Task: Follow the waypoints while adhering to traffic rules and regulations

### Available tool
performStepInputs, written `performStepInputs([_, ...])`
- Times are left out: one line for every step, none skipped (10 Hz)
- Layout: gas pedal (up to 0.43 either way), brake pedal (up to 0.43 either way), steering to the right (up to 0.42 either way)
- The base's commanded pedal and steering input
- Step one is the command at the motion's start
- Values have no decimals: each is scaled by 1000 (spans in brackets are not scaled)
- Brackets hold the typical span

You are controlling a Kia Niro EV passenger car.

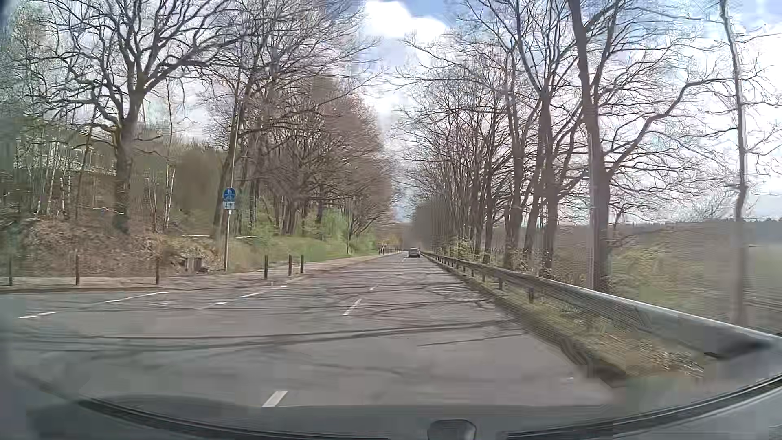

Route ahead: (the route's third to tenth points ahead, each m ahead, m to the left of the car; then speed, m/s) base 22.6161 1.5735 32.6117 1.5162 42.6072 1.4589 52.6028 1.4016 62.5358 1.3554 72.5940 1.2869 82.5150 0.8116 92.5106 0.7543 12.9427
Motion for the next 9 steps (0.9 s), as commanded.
performStepInputs([47,0,0])
performStepInputs([47,0,0])
performStepInputs([47,0,0])
performStepInputs([39,0,0])
performStepInputs([39,0,0])
performStepInputs([39,6,0])
performStepInputs([39,0,0])
performStepInputs([28,0,1])
performStepInputs([28,0,1])
